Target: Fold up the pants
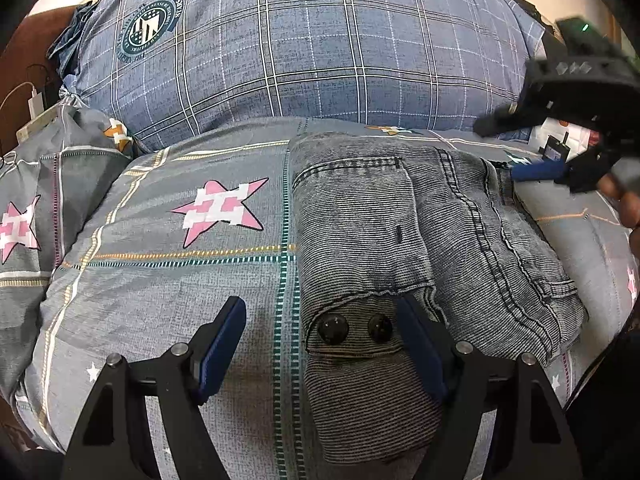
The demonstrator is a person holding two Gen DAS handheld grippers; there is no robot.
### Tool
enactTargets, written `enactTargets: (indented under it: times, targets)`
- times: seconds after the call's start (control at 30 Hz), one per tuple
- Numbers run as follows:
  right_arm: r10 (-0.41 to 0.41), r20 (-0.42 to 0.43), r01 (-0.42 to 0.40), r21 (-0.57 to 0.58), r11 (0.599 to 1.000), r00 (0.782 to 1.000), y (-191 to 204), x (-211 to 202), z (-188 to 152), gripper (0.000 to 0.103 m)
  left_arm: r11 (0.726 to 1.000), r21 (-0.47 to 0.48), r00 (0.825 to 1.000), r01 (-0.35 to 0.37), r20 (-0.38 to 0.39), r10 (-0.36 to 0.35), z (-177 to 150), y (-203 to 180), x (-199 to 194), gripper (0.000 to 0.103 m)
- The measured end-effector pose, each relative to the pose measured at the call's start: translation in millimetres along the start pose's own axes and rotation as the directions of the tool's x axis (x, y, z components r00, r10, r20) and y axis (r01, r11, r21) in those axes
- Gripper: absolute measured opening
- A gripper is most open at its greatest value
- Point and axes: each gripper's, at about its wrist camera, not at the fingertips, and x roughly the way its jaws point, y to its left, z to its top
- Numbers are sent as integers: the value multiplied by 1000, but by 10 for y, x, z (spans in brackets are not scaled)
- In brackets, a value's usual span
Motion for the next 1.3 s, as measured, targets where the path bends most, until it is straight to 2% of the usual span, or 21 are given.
enactTargets:
  times: [0.07, 0.13, 0.17, 0.2, 0.27, 0.33, 0.43, 0.53, 0.6, 0.67, 0.8, 0.87, 0.93, 0.97, 1.07, 1.17, 1.2, 1.23, 1.3]
  targets:
    - [-26, -8, 26, -40, 999, 1000, 29, 41, -37, 75, 1000, -5, 1000, 3, -2, -3, 2, 5, 5, 78]
    - [-100, -96, 95, -49, 994, 990, -57, 308, -83, 75, 1000, -6, 1000, 9, -4, -9, 0, 5, 2, 78]
    - [-103, -136, 101, -24, 995, 985, -151, 423, -126, 75, 1000, -6, 1000, 8, -2, -8, -5, 6, -6, 78]
    - [-98, -85, 96, -34, 995, 992, -113, 333, -147, 75, 1000, -5, 1000, 8, 0, -8, -5, 12, -7, 78]
    - [-97, -91, 93, -47, 995, 991, -7, 237, -152, 75, 1000, -10, 1000, 12, -6, -12, 1, 22, 9, 78]
    - [-98, -59, 93, -83, 992, 993, 134, 96, -173, 75, 1000, -16, 1000, 15, -10, -15, 6, 25, 6, 78]
    - [-45, -35, 40, -125, 991, 998, 272, 22, -290, 76, 1000, -15, 1000, 18, -9, -18, 5, 25, 5, 78]
    - [-123, -136, 101, -161, 982, 983, 178, 291, -574, 76, 999, -22, 1000, 24, -18, -24, 3, 33, 14, 78]
    - [-126, -92, 107, -190, 976, 988, 191, 232, -634, 76, 1000, -20, 1000, 20, -10, -20, -3, 32, 2, 78]
    - [-147, -89, 128, -189, 974, 985, 270, 128, -626, 76, 1000, -21, 1000, 20, -10, -20, -3, 34, 6, 78]
    - [-122, 6, 120, -245, 962, 992, 452, -215, -750, 76, 999, -28, 1000, 22, -11, -23, -7, 36, 4, 79]
    - [-145, -17, 135, -262, 956, 989, 423, -164, -877, 77, 999, -31, 1000, 21, -12, -21, -4, 32, 0, 79]
    - [-225, -99, 189, -285, 940, 969, 294, 77, -1020, 78, 999, -31, 1000, 23, -16, -24, -4, 22, 0, 79]
    - [-223, -72, 192, -300, 934, 972, 290, 68, -1067, 78, 999, -32, 1000, 22, -9, -22, -4, 25, -17, 79]
    - [-229, -87, 193, -305, 933, 969, 377, -47, -983, 78, 995, -84, 999, 53, 6, -52, 32, 99, -123, 78]
    - [-212, -38, 187, -339, 922, 977, 610, -232, -771, 78, 985, -145, 990, 95, 119, -78, 94, 207, -373, 79]
    - [-195, -32, 172, -346, 922, 980, 724, -253, -680, 78, 983, -153, 988, 100, 128, -80, 103, 224, -396, 79]
    - [-175, -31, 154, -347, 925, 984, 822, -270, -570, 78, 981, -159, 989, 112, 114, -94, 108, 234, -371, 80]
    - [-162, -35, 138, -371, 918, 986, 983, -241, -348, 80, 974, -176, 990, 144, 19, -143, 78, 227, -183, 80]
